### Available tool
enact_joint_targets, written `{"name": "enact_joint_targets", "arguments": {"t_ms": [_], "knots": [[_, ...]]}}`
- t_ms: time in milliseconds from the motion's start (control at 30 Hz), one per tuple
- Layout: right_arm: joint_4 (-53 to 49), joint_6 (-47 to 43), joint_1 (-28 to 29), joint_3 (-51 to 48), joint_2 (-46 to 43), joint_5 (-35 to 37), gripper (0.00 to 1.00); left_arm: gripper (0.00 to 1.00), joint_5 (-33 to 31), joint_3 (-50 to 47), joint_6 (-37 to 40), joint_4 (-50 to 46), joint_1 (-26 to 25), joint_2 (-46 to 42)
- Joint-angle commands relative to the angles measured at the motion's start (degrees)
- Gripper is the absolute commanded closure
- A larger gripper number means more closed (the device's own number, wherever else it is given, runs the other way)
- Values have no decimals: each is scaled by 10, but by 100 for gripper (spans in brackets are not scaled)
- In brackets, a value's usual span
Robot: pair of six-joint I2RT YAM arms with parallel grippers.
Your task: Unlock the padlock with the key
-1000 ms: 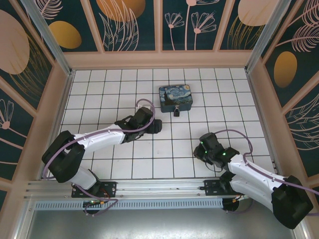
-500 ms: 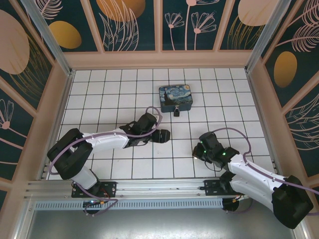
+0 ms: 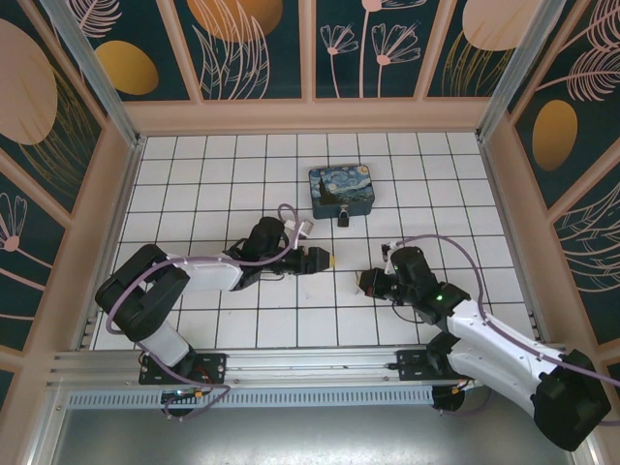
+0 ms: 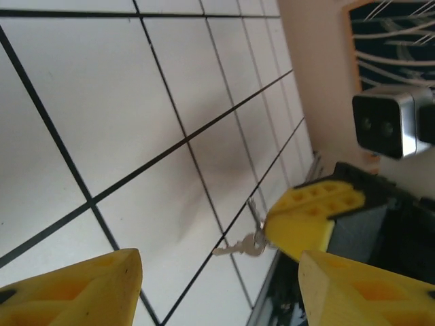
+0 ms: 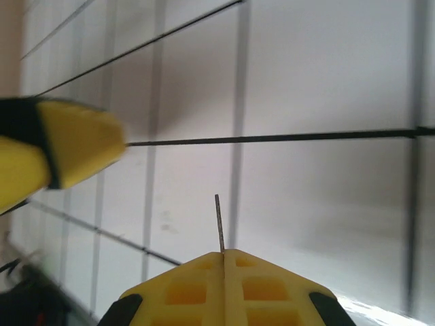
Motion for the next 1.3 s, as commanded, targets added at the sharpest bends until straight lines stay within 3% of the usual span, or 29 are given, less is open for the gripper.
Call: {"name": "enact_joint_targets", "arguments": {"t_ms": [0,233,400,1267], "knots": [[116,-36,2,18,15,-112,100,41,72,6,-37,91,0,-2],[166,-48,-1,45,67,-175,100,49,80,3,-39,91,7,-7],[182,-38,-1,43,73,-177,100,52,84,-16,-50,112,29,-10],[235,-20,-15,34,114,-170,100,73,133,-23,-35,129,30,-19]]}}
